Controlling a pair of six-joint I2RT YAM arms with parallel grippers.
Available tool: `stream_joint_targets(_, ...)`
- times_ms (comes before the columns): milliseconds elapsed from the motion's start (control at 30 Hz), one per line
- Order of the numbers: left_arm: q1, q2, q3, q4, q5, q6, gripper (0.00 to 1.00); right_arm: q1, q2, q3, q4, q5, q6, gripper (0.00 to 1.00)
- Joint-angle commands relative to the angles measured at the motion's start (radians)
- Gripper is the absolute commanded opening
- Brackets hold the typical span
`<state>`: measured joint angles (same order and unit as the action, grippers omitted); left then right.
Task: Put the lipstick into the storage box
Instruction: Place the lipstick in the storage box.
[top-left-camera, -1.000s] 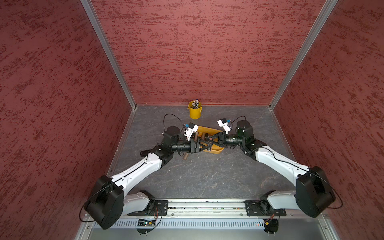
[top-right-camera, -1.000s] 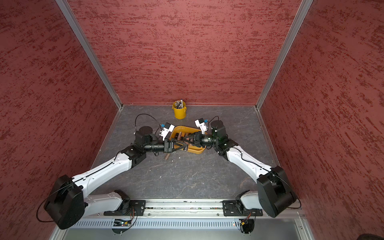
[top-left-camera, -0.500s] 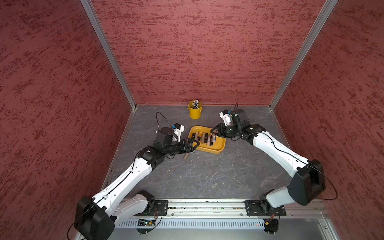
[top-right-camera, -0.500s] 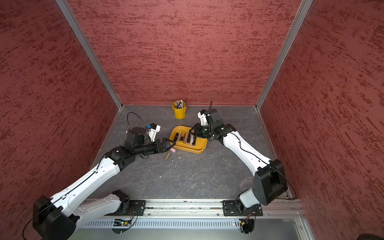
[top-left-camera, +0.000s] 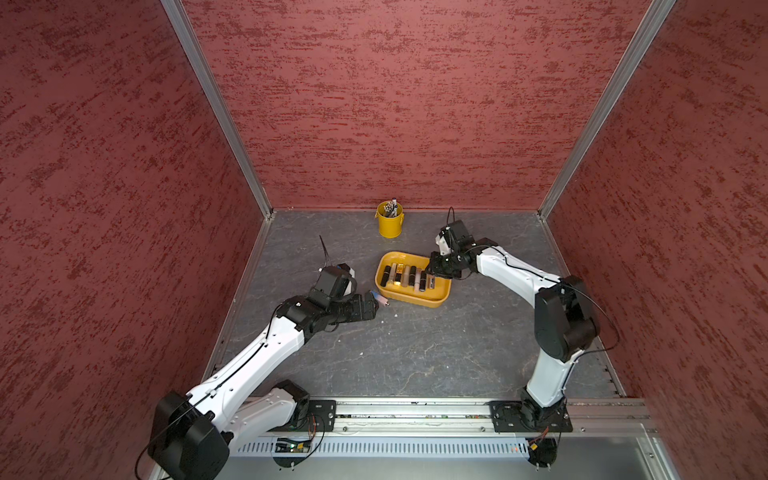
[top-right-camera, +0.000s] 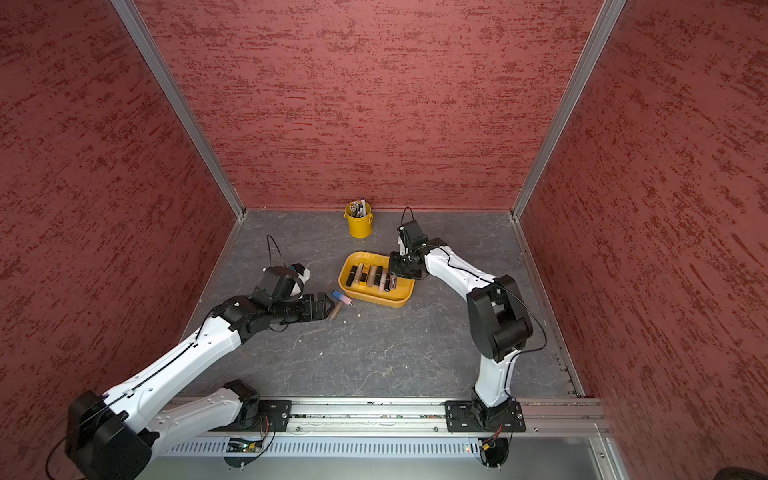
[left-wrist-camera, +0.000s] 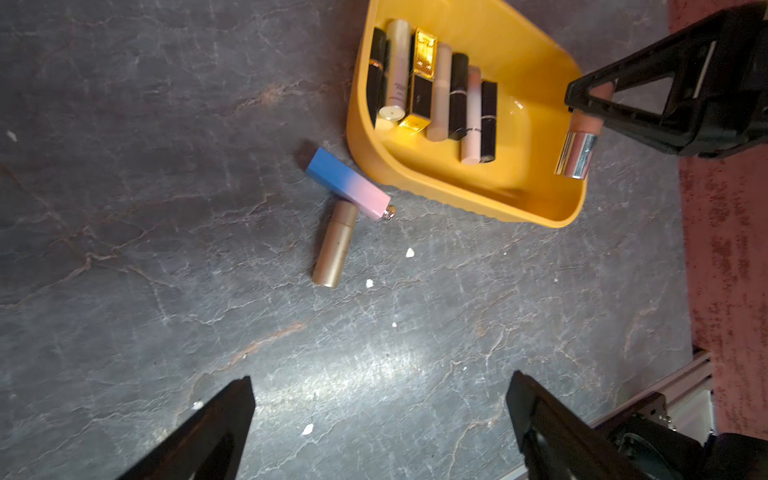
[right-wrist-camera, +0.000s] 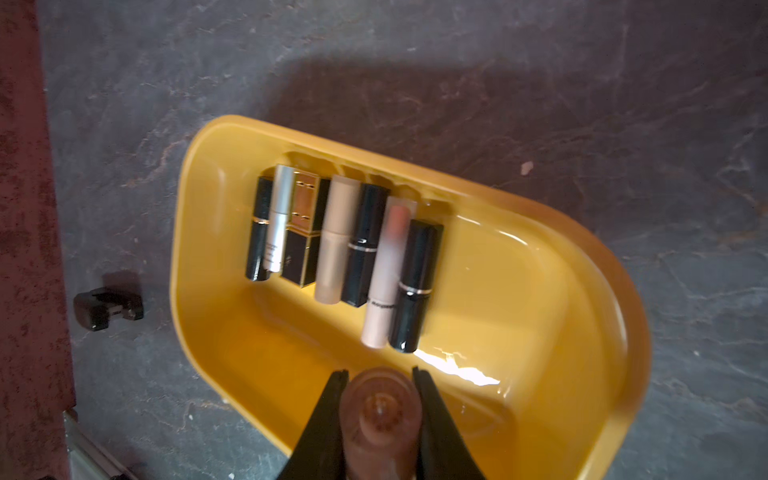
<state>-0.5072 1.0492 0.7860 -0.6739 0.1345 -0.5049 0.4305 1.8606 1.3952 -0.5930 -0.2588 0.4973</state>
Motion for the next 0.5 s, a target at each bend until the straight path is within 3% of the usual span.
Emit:
stream_joint_targets(0, 0.025, 0.007, -0.032, 0.019, 0.022, 0.023, 1.0, -0.018, 0.027, 0.034, 0.042, 0.001, 0.013, 0.13)
stream_joint_targets(467, 0.105, 0.022, -0.092, 0.086, 0.141, 0.019, 1.0, -0.038, 0.143, 0.081, 0.063, -0.007, 0.024, 0.14)
